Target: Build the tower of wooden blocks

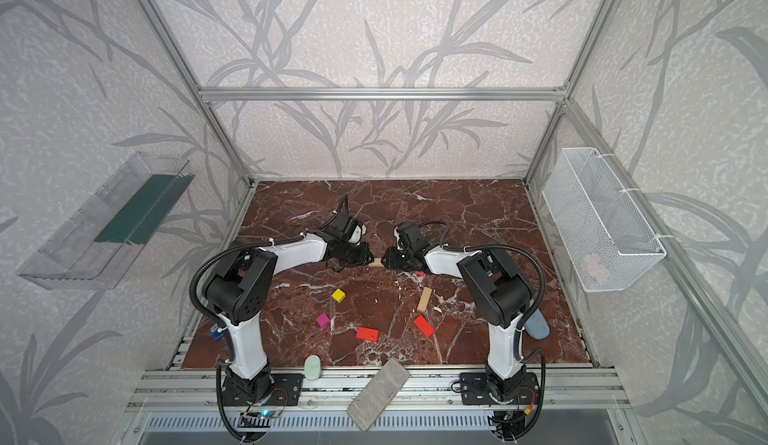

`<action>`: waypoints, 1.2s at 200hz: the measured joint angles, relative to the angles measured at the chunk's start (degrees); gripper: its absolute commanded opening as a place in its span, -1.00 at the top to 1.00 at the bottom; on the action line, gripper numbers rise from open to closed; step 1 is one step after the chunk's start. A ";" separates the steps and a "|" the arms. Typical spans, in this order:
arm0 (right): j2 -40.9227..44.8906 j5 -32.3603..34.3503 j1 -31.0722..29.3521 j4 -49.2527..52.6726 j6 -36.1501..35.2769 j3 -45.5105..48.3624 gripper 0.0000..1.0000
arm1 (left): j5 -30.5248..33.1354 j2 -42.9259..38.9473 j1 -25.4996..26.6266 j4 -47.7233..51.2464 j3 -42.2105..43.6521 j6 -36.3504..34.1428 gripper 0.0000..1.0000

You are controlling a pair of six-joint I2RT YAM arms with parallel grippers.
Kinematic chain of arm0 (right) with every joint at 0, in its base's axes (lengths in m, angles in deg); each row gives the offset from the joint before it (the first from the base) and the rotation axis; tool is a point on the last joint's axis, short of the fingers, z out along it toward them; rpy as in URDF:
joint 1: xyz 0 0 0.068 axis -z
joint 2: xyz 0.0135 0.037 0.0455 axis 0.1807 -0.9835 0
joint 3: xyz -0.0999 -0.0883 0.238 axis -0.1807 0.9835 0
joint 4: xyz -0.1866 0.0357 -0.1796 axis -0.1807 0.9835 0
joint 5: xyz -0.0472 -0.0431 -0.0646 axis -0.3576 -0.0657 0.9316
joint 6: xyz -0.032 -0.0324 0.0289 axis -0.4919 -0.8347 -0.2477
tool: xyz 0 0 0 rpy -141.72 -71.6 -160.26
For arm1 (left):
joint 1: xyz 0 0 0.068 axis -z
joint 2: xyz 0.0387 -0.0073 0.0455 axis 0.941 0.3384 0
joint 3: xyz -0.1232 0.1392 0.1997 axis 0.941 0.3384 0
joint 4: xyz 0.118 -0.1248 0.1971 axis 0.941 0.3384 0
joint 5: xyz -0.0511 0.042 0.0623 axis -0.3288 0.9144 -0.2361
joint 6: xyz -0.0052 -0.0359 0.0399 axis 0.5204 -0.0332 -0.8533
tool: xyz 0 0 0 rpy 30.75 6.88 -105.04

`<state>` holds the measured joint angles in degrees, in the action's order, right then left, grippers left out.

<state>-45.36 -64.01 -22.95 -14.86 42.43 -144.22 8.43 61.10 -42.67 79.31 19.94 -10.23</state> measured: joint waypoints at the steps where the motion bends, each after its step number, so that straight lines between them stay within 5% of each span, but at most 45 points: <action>1: 0.04 -0.02 0.00 0.02 0.02 0.02 0.10 | 0.02 0.00 0.00 0.02 0.00 -0.02 0.42; 85: 1.14 -0.15 0.00 -0.24 0.48 0.85 0.26 | 2.84 -3.32 0.15 4.90 -0.42 -0.87 0.42; 146: 7.30 -0.70 0.00 1.14 -0.15 3.26 0.03 | 6.78 -12.98 0.15 9.70 -6.01 -3.43 0.41; 171: 15.43 -0.22 -0.02 7.08 -3.78 3.69 -0.07 | 8.98 -18.91 0.15 9.68 -8.31 -4.98 0.41; 185: 19.78 0.85 -0.07 12.31 -6.93 2.80 -0.31 | 9.90 -22.47 0.15 8.66 -7.37 -5.51 0.37; 240: 33.62 9.09 -0.28 37.27 -23.21 -2.23 -0.52 | 13.07 -34.60 0.15 3.30 8.92 -6.95 0.27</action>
<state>-11.74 -54.91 -23.24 22.40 19.22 -146.45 21.50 26.50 -42.52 82.61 28.86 -17.18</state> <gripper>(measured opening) 0.761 0.363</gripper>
